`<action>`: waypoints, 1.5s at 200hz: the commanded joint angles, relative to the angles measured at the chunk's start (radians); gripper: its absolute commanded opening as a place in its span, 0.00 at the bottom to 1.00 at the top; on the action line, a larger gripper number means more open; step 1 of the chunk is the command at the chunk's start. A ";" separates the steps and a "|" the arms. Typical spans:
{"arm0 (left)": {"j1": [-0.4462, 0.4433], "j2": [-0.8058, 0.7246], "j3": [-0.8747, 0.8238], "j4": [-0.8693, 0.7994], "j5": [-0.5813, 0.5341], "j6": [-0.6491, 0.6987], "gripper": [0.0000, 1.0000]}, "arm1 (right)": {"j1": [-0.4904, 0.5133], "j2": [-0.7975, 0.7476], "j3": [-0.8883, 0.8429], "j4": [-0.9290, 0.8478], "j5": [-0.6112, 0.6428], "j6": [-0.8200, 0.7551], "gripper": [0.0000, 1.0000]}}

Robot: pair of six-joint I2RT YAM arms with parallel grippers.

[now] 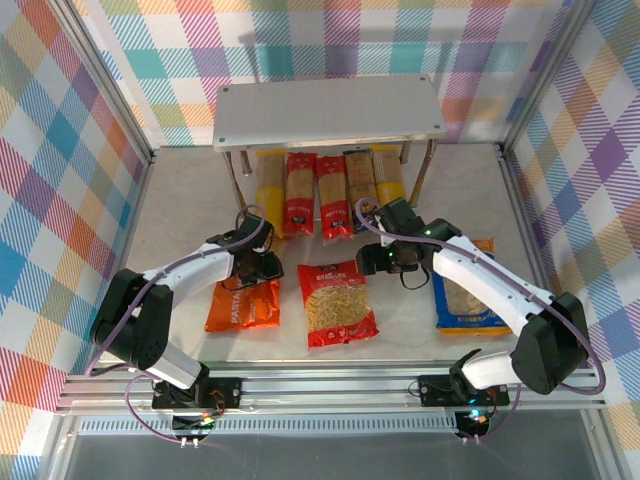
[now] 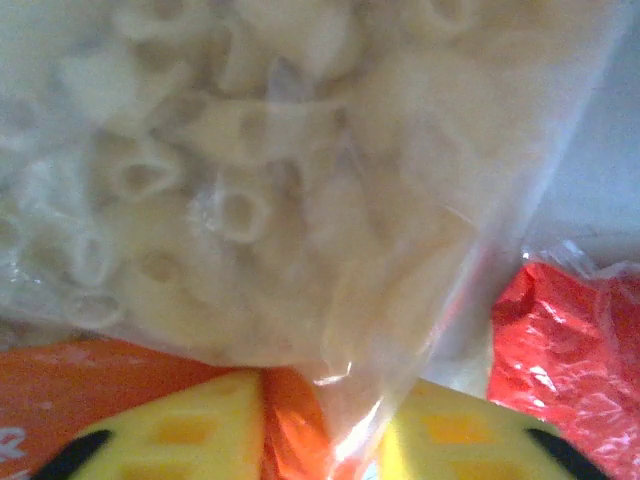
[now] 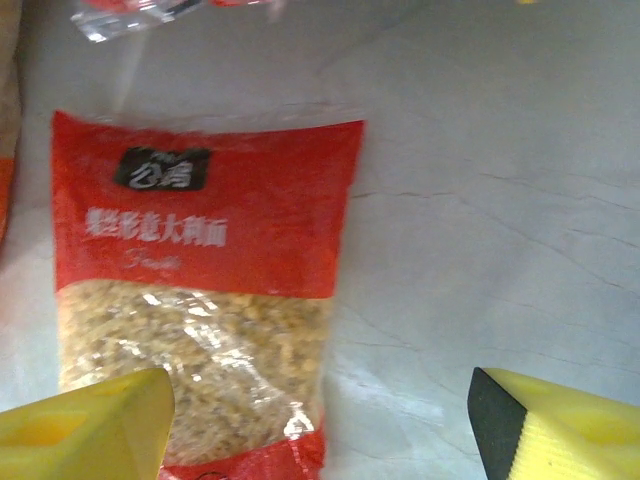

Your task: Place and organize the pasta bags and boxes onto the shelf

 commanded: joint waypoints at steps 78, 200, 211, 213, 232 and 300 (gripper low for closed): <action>-0.082 -0.408 -0.071 -0.019 0.053 0.071 0.56 | -0.250 0.080 -0.046 -0.139 0.254 0.024 0.78; -0.086 -0.395 -0.004 -0.033 0.054 0.155 0.58 | -0.358 0.223 -0.103 -0.184 0.298 0.072 0.67; -0.086 -0.389 0.004 -0.037 0.054 0.160 0.58 | -0.361 0.238 -0.111 -0.180 0.290 0.071 0.63; -0.086 -0.389 0.005 -0.038 0.054 0.161 0.58 | -0.362 0.240 -0.114 -0.180 0.289 0.071 0.62; -0.086 -0.385 0.014 -0.044 0.053 0.166 0.57 | -0.368 0.262 -0.128 -0.163 0.256 0.066 0.50; -0.086 -0.402 0.017 -0.049 0.033 0.170 0.57 | -0.367 0.226 -0.155 -0.146 0.145 0.049 0.00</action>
